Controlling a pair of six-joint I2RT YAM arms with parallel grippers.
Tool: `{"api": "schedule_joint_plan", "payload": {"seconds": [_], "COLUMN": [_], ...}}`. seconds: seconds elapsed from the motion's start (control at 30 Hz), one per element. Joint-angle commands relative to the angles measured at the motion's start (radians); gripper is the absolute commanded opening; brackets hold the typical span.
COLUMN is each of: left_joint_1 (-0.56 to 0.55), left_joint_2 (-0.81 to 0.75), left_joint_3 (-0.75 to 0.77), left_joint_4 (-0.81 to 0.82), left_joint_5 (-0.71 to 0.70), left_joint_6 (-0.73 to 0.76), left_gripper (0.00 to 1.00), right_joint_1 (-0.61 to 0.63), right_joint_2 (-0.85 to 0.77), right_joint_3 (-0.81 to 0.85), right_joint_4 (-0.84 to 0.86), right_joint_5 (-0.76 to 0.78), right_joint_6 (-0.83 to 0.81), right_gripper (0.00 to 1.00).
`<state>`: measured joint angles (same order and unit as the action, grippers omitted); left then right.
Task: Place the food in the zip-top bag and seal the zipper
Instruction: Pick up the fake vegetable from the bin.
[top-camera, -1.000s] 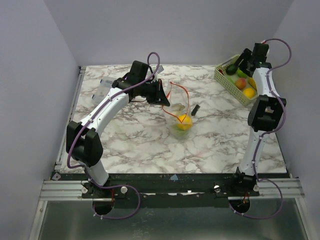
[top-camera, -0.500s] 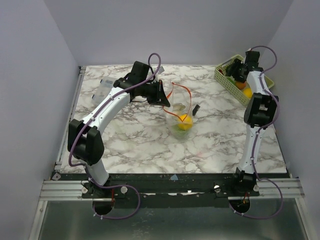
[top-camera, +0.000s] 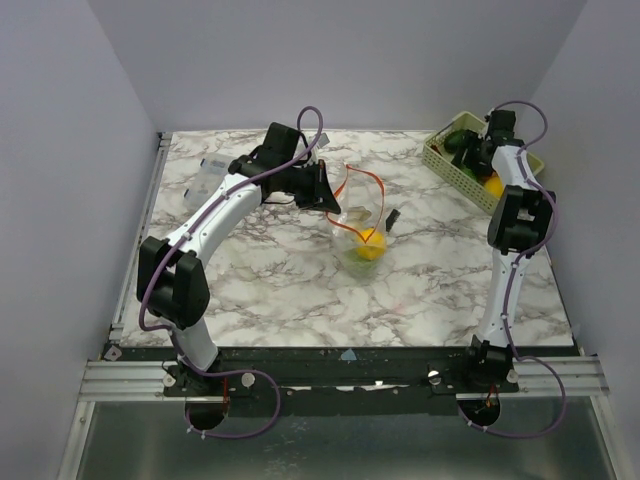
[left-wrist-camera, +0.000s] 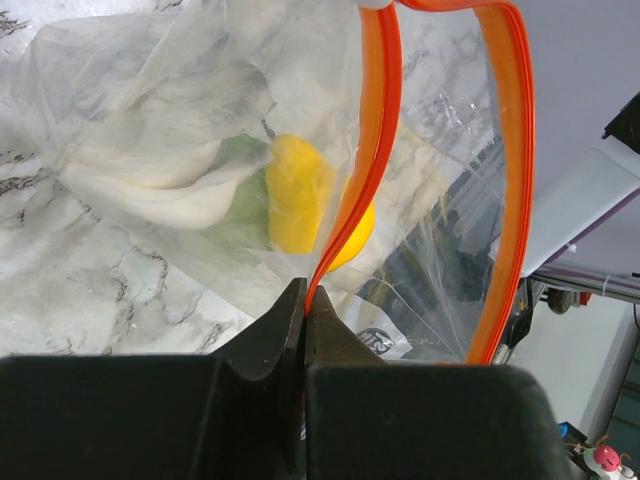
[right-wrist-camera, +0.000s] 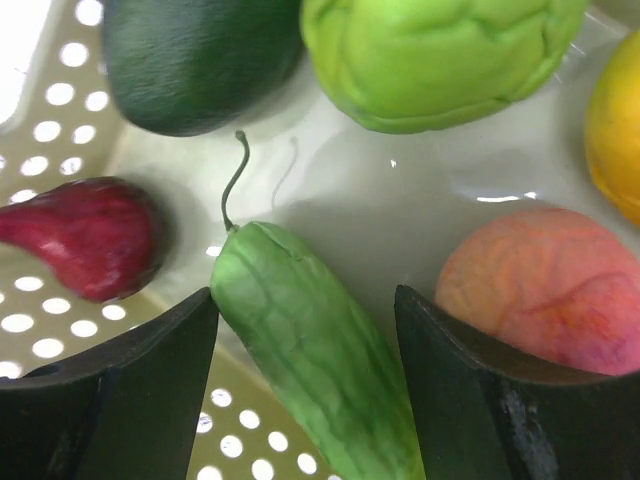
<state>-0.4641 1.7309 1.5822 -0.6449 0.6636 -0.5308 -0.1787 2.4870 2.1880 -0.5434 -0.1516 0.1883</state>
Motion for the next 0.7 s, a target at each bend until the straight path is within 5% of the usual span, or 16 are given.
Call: {"api": "schedule_joint_plan", "payload": {"seconds": [0.0, 0.23, 0.67], "left_joint_1": [0.0, -0.002, -0.013], "left_joint_2": [0.015, 0.017, 0.002], "left_joint_3": [0.031, 0.04, 0.029], "left_joint_4": [-0.011, -0.019, -0.01], "left_joint_5": [0.016, 0.018, 0.028], "left_joint_6": [0.015, 0.014, -0.02], "left_gripper": [0.0, 0.0, 0.0], "right_joint_1": [-0.002, -0.001, -0.002], "right_joint_2": [0.011, 0.014, -0.099], "right_joint_3": [-0.027, -0.005, 0.03], "right_joint_4": [-0.085, -0.07, 0.005], "right_joint_5": [0.039, 0.01, -0.049], "right_joint_6": [-0.04, 0.006, 0.082], "right_gripper": [0.73, 0.61, 0.16]}}
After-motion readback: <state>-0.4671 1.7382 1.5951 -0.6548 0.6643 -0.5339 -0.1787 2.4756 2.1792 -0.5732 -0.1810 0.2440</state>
